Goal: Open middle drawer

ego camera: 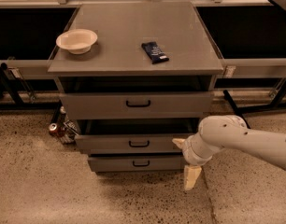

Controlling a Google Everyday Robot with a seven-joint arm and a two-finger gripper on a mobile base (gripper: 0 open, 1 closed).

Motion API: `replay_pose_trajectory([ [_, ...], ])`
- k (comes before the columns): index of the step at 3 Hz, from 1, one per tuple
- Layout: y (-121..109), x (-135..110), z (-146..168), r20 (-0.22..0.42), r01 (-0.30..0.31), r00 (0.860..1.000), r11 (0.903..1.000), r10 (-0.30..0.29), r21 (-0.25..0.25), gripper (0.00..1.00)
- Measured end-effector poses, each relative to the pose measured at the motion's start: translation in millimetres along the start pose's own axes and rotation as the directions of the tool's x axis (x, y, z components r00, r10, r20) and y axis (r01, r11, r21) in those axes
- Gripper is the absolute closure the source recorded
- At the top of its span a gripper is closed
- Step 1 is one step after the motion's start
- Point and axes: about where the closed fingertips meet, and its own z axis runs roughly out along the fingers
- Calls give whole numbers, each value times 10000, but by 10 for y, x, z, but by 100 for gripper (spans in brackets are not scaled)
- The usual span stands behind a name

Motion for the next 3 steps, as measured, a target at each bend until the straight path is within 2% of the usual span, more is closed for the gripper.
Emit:
replay_pose_trajectory([
  [1, -342, 187, 310, 245, 101, 9996, 9997, -107, 234, 0],
  [2, -720, 444, 800, 515, -207, 9985, 9995, 195, 230, 0],
  [3, -720, 442, 804, 515, -204, 9985, 9995, 192, 229, 0],
])
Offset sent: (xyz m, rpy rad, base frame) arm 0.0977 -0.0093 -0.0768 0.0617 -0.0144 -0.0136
